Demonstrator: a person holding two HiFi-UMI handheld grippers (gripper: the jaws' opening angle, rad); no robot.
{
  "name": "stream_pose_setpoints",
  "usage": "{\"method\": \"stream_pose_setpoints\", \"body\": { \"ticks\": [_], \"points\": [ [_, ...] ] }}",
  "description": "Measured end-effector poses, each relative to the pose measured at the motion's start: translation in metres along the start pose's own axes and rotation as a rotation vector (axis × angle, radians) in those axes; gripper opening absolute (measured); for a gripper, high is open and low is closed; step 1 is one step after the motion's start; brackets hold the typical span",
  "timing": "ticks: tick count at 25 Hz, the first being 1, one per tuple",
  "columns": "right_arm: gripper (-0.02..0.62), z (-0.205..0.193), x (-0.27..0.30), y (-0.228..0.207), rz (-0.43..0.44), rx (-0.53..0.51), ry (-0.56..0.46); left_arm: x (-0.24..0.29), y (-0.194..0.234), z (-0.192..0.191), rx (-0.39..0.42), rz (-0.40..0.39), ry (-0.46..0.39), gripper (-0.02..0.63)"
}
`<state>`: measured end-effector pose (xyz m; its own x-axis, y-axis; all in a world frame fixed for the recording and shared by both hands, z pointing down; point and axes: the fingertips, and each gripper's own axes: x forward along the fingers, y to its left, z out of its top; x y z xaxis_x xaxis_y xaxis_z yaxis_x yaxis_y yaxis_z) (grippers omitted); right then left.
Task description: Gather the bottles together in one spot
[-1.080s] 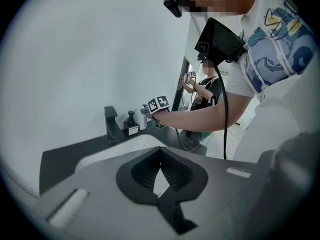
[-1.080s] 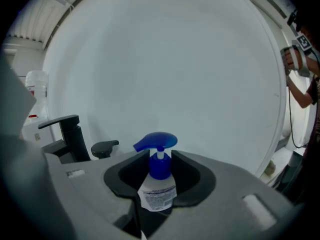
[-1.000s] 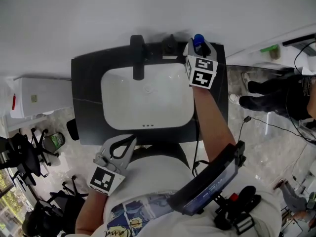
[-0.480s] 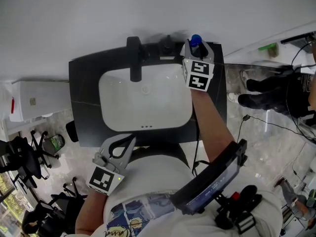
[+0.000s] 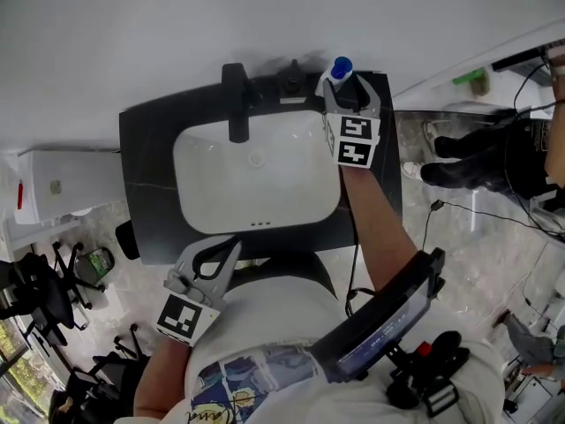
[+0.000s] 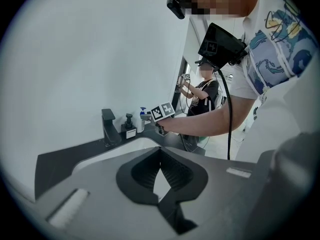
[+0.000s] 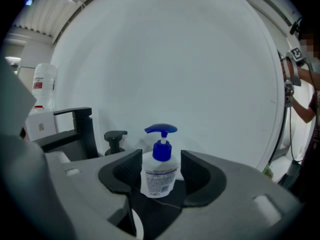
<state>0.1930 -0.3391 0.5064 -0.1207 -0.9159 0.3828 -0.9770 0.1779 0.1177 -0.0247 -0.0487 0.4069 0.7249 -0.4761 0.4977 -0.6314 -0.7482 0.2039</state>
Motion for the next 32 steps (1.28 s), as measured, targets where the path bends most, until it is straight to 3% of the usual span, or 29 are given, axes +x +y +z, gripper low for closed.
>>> {"method": "stream_pose_setpoints", "body": {
  "ticks": [7,13,32],
  "points": [
    [0.213,-0.018,-0.047,0.023,0.039,-0.048,0.059,-0.017,0.000,-0.007,-0.013,-0.012,-0.024,0.003],
    [0.002,-0.034,-0.108,0.049,0.060,-0.127,0.111,-0.036,-0.006,-0.011,0.023,-0.035,-0.055,0.003],
    [0.000,-0.034,-0.290,0.182,0.182,-0.142,0.077,-0.147,-0.046,-0.073,0.054,-0.049,-0.111,0.003]
  ]
}}
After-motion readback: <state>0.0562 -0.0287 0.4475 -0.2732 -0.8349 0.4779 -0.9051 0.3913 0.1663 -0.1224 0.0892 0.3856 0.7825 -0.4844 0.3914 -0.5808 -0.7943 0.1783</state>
